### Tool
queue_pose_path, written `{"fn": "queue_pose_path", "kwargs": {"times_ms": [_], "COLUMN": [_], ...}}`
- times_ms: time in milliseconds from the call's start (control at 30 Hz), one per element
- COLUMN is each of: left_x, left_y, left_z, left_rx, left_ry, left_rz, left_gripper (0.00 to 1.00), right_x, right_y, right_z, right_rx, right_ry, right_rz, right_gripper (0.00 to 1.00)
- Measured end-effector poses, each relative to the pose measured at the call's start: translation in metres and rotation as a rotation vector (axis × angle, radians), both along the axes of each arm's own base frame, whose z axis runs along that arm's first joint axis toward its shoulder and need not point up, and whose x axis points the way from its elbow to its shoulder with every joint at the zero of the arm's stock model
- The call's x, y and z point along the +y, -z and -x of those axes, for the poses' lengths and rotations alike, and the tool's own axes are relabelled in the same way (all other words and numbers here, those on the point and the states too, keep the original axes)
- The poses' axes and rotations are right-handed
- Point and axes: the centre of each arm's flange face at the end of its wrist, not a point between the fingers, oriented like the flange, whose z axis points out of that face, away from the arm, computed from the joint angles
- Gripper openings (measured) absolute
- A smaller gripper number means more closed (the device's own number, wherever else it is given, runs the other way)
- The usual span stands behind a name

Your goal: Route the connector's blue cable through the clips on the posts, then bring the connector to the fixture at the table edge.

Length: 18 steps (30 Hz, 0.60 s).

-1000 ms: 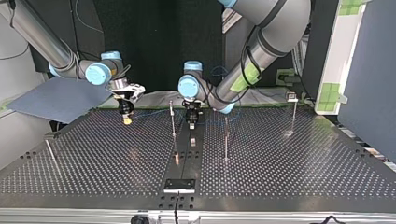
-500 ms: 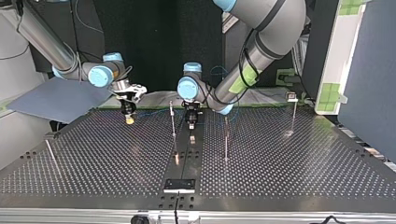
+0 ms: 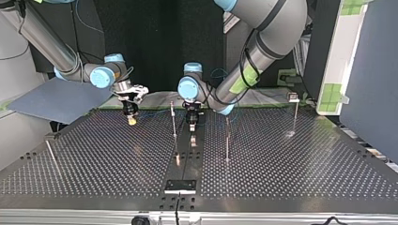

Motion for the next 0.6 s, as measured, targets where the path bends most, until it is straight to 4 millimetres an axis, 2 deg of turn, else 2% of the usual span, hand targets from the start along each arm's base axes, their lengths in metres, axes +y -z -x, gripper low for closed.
{"fn": "queue_pose_path", "kwargs": {"times_ms": [333,367,400,467,500,533,567,600], "left_x": [0.0018,0.0019,0.0018,0.0010,0.0007,0.0004,0.0001,-0.0002], "left_y": [-0.0001,-0.0002,0.0000,0.0005,0.0006,0.0008,0.0011,0.0013], "left_z": [0.0051,0.0053,0.0057,0.0066,0.0069,0.0074,0.0079,0.0085], "left_rx": [0.004,0.005,0.007,0.012,0.013,0.016,0.019,0.022], "left_ry": [-0.058,-0.059,-0.058,-0.050,-0.048,-0.044,-0.040,-0.037], "left_rz": [-0.025,-0.029,-0.032,-0.039,-0.042,-0.047,-0.052,-0.057], "left_gripper": [0.56,0.63,0.63,0.85,0.85,0.96,1.00,1.00], "right_x": [0.0006,0.0006,0.0007,0.0011,0.0012,0.0013,0.0014,0.0015], "right_y": [-0.0010,-0.0009,-0.0008,-0.0008,-0.0008,-0.0007,-0.0007,-0.0005], "right_z": [-0.0025,-0.0026,-0.0027,-0.0033,-0.0034,-0.0035,-0.0035,-0.0035], "right_rx": [-0.001,-0.001,0.000,0.000,0.000,0.000,0.000,0.001], "right_ry": [-0.009,-0.009,-0.009,-0.010,-0.010,-0.010,-0.011,-0.011], "right_rz": [0.001,0.000,0.000,-0.001,-0.001,-0.002,-0.002,-0.003], "right_gripper": [0.00,0.00,0.00,0.00,0.00,0.00,0.00,0.00]}}
